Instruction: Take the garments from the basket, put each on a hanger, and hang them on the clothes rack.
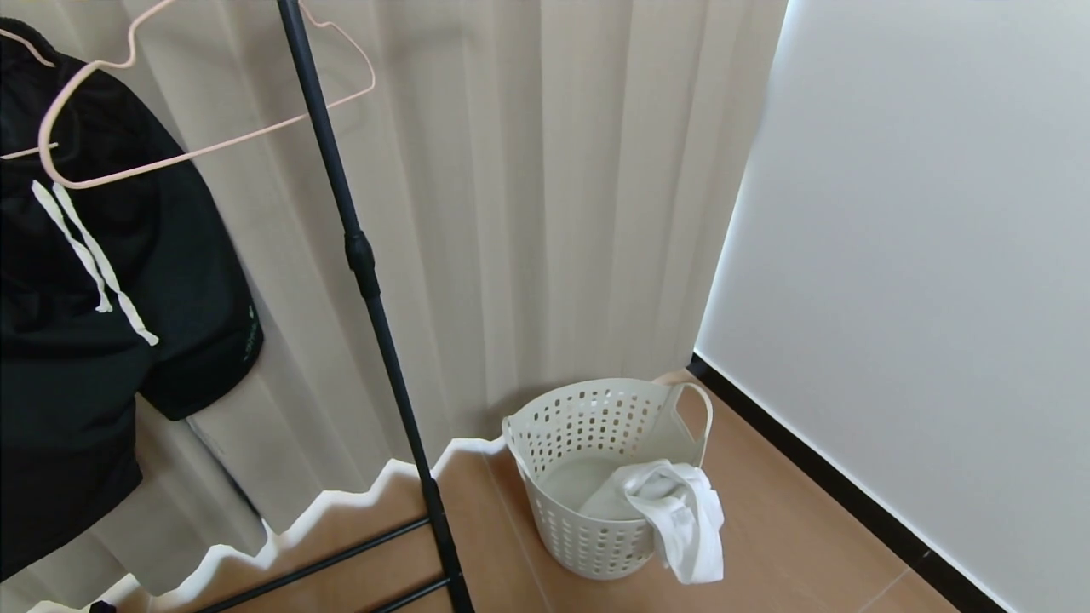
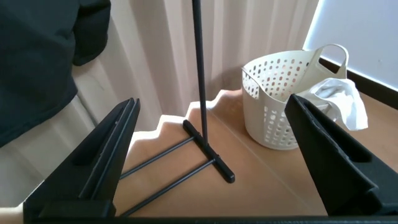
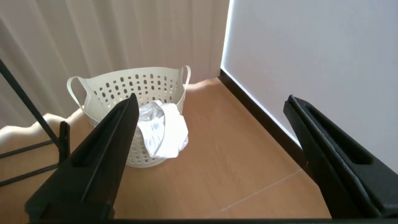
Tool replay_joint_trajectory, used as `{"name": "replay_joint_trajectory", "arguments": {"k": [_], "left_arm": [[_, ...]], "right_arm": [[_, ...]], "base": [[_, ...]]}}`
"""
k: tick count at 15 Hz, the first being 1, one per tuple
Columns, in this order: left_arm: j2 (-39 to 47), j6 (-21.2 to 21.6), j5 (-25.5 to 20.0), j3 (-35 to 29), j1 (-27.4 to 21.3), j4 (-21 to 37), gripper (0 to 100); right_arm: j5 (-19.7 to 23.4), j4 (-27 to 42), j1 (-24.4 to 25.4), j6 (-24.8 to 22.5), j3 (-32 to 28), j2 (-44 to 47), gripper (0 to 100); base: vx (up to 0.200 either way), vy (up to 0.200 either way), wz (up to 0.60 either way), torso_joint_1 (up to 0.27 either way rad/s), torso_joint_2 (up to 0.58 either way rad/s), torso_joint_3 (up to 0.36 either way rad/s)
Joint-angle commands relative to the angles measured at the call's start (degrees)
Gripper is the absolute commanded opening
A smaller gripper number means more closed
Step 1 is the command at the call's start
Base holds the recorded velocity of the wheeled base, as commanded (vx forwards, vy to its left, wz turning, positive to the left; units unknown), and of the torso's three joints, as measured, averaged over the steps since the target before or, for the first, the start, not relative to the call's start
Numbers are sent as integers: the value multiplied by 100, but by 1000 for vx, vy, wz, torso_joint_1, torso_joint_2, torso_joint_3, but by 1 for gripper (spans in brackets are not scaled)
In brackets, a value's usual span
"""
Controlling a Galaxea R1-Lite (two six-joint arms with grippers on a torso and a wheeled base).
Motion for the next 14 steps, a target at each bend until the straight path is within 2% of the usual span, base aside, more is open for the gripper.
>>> {"name": "replay_joint_trajectory", "arguments": {"k": [1,7,14], "left_arm": [[7,-12,-6,1,-1,2,100],[7,6,-14,1,-1,11,100],[7,-3,-14,1,-1,11,100]], "right_arm": [[-2,-9,1,2,0,6,100],[-2,-1,1,-7,0,6,100],[-2,-1,1,-7,0,6,100]], "base": [[0,0,0,0,0,0],[0,0,0,0,0,0],[0,0,0,4,2,-168]]}}
